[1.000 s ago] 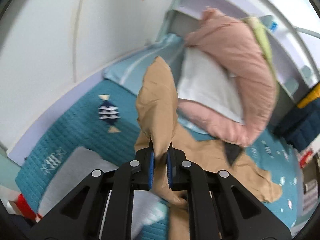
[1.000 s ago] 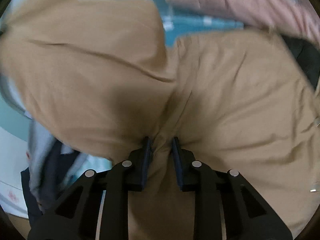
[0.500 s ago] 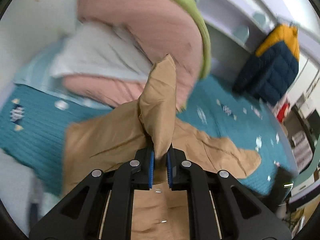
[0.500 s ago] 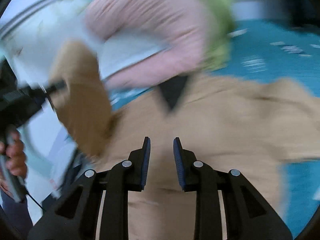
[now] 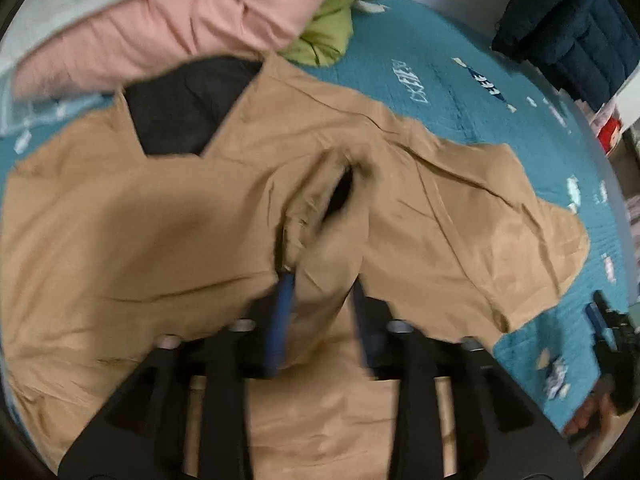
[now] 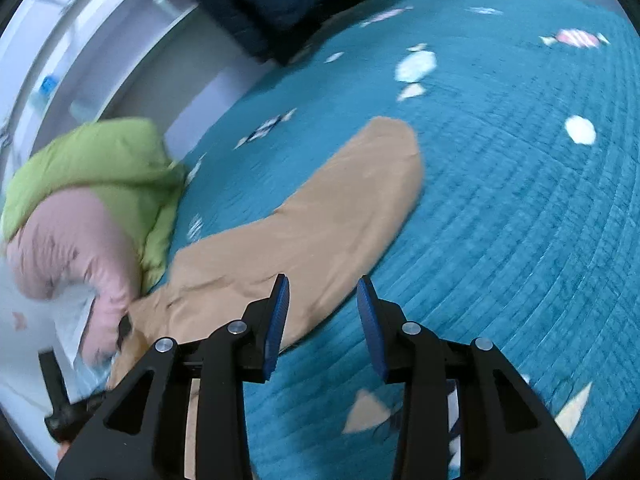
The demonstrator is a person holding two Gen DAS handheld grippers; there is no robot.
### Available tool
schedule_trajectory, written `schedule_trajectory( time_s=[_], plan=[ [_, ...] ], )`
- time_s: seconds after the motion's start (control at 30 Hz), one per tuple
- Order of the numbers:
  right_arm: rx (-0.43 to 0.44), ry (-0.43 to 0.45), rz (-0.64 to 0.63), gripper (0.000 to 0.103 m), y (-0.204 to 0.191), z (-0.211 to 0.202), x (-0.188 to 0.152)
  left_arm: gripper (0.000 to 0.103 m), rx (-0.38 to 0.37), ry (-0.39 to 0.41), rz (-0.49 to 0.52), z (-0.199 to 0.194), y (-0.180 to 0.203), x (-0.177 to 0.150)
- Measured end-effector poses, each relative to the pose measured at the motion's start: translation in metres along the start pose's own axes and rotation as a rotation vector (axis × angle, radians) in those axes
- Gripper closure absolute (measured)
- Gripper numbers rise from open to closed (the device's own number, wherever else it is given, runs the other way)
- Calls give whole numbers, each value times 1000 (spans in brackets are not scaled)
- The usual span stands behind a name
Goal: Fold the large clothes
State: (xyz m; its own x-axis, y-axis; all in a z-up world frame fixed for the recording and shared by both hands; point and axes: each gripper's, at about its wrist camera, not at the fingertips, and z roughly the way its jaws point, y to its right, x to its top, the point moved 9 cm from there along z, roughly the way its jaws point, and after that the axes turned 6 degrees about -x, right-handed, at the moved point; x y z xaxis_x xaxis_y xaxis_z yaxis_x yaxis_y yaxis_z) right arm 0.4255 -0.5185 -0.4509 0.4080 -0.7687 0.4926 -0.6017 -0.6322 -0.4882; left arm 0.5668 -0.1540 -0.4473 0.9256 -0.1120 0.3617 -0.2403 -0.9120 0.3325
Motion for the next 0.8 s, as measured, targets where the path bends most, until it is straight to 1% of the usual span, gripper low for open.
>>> schedule_trajectory(
  time_s=[0.03, 0.07, 0.1, 0.13, 0.2, 0.3, 0.37, 0.4, 0.5, 0.57, 0.6, 0.63, 0.67, 0.7, 0.73, 0.8],
  plan=[
    [4, 0, 19, 66, 5, 4, 2, 41, -45, 25, -8, -4, 6, 1],
    [4, -3, 38, 64, 10, 8, 5, 35, -69, 53, 0, -8, 11, 3],
    [4, -5, 54, 63, 13, 13, 7, 27, -73, 85, 25, -12, 18, 5],
    [-1, -4, 67, 62, 19, 14, 10, 26, -66, 104, 59, -14, 25, 6],
    [-9, 13, 98, 61, 38, 11, 21, 26, -45, 98, 112, -6, 39, 3],
    [11, 26, 143, 57, 47, 18, 33, 26, -81, 102, 171, 3, 67, -1],
    [25, 12, 158, 56, 46, 26, 35, 26, -26, 69, 226, 18, 78, -4],
    [28, 1, 163, 56, 45, 31, 35, 26, 1, 38, 249, 29, 81, -7],
    [82, -33, 174, 56, 36, 45, 34, 27, 26, -38, 247, 55, 78, -15],
    [91, -50, 173, 56, 33, 56, 33, 27, 38, -86, 231, 72, 72, -22],
    [90, -56, 172, 56, 34, 61, 32, 27, 50, -92, 232, 78, 70, -24],
    [102, -62, 166, 58, 33, 64, 30, 27, 60, -89, 245, 82, 72, -24],
    [122, -58, 149, 74, 29, 65, 30, 27, 70, -90, 257, 85, 73, -24],
    [133, -61, 140, 83, 24, 65, 30, 27, 75, -93, 262, 85, 73, -22],
    [145, -53, 138, 90, 20, 62, 31, 27, 71, -98, 265, 84, 74, -21],
    [151, 3, 106, 93, 5, 47, 38, 26, 0, -82, 232, 73, 75, -14]
  ],
)
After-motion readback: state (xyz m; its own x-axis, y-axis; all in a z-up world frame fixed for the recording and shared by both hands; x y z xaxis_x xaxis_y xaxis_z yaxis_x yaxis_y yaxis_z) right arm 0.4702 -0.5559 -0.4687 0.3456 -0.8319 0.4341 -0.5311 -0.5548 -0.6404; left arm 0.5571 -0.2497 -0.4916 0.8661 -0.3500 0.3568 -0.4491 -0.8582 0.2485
